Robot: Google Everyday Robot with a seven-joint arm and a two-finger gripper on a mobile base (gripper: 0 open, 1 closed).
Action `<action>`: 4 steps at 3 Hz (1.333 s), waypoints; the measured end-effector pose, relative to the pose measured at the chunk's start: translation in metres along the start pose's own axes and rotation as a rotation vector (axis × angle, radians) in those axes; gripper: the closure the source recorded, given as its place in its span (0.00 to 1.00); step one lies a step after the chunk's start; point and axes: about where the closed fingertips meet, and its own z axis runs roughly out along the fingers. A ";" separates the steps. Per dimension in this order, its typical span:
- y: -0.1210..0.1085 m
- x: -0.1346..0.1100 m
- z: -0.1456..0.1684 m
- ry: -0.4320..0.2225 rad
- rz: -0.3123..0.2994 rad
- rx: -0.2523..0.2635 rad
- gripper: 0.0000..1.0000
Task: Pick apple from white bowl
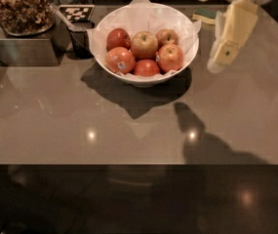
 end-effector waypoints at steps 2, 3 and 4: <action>-0.048 -0.065 0.014 -0.103 -0.088 0.016 0.00; -0.056 -0.060 0.019 -0.139 -0.062 0.022 0.00; -0.076 -0.060 0.034 -0.158 -0.075 0.006 0.00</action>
Offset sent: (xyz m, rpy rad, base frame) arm 0.0319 0.0438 0.0103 0.0425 -0.0038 0.0820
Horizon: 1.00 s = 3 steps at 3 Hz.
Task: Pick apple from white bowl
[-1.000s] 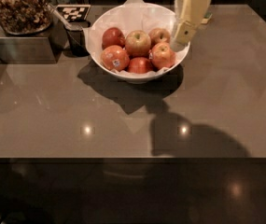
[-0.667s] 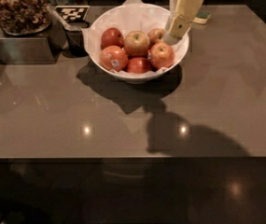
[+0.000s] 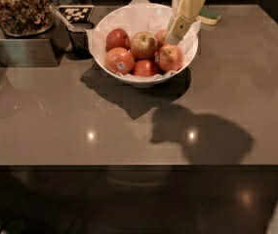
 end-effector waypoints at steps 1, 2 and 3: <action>-0.050 -0.004 0.037 -0.065 -0.039 -0.016 0.00; -0.058 -0.003 0.037 -0.069 -0.019 0.019 0.00; -0.064 0.004 0.059 -0.067 0.000 0.001 0.00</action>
Offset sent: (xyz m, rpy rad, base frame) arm 0.0781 0.0182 -0.0263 0.0306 0.0830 0.1200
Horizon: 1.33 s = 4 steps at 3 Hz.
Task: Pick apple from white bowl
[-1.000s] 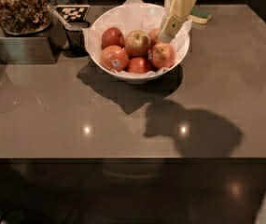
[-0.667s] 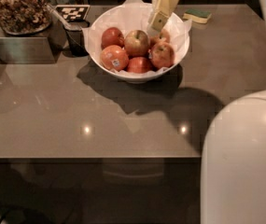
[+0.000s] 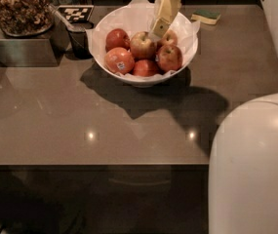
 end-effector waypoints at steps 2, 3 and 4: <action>-0.001 0.019 0.045 -0.020 0.048 -0.058 0.00; 0.002 0.027 0.060 -0.022 0.069 -0.080 0.00; 0.004 0.033 0.069 -0.022 0.081 -0.084 0.00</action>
Offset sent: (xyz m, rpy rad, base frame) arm 0.0093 0.0079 -0.0674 0.0141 0.1308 0.0059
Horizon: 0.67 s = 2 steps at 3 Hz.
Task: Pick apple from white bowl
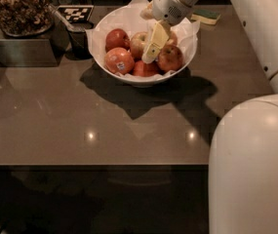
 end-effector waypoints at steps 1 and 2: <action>0.000 0.000 0.001 0.000 0.000 -0.001 0.19; 0.000 0.000 0.001 0.000 0.000 -0.001 0.42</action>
Offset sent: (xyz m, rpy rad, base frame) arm 0.0002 0.0004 -0.0006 0.0000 0.0005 0.0002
